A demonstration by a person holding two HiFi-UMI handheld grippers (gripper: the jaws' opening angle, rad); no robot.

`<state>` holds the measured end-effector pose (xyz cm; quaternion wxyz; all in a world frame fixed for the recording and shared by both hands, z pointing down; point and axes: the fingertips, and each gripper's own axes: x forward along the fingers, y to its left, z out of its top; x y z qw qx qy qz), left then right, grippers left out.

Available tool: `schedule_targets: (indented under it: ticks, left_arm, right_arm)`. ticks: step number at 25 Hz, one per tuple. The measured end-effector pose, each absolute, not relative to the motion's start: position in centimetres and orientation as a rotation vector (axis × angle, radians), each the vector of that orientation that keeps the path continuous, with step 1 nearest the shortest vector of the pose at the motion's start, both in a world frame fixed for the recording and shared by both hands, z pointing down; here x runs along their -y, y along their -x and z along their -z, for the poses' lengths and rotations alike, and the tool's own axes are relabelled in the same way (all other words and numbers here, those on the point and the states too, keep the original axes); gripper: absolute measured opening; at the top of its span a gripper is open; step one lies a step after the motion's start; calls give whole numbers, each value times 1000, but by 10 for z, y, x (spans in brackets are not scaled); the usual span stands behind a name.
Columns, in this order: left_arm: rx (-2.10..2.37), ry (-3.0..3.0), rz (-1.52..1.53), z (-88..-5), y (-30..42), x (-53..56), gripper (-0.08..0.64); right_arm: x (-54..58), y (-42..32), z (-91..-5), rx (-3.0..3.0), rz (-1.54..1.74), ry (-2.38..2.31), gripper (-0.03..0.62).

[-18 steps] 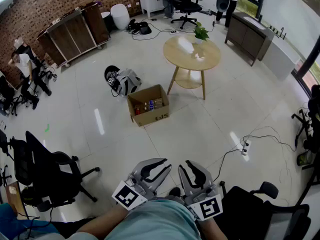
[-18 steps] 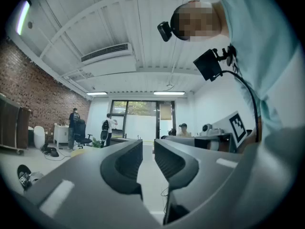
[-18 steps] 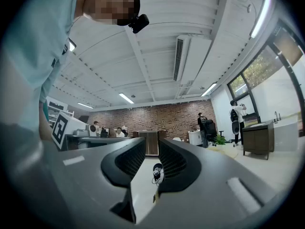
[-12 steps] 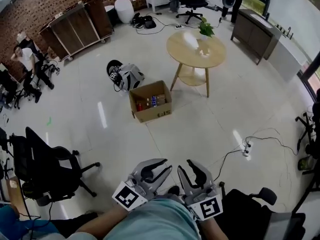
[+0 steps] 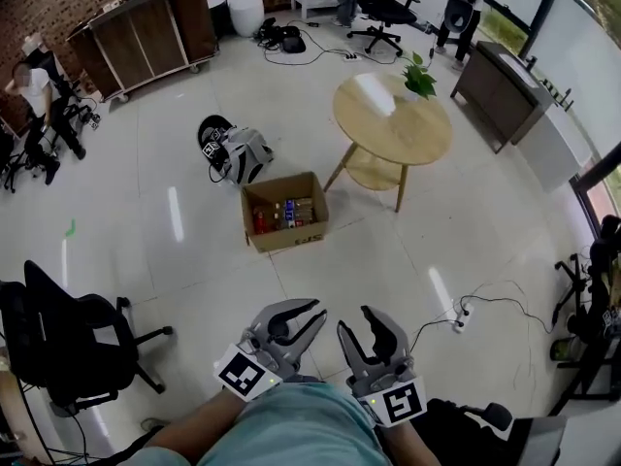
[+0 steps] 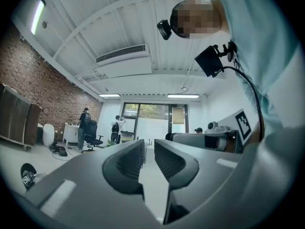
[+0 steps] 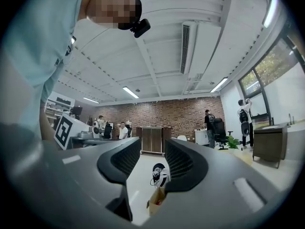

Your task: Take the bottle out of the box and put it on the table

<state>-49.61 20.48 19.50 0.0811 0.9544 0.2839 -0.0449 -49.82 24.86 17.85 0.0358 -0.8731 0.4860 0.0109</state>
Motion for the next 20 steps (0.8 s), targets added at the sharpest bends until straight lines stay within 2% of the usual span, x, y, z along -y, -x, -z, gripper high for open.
schedule_targets:
  ticks: [3,6,12,20]
  left_arm:
    - [-852,-2853,140,-195,465,-164,67]
    - [-835,-2864,126,-201,437,-124,11]
    - [-801,-2872,117,-203,392,-77,11]
    - [-781,-2932,64,-218,311,-84,12]
  right_arm:
    - [-209,466,-174,-1506,-26,2707,147]
    - [-172,439,-174,-1528,-42,2733,147]
    - [-132,389,-180,-1548,-3,2748,147]
    - [-129,305,-193,-1590,-16,2669,146]
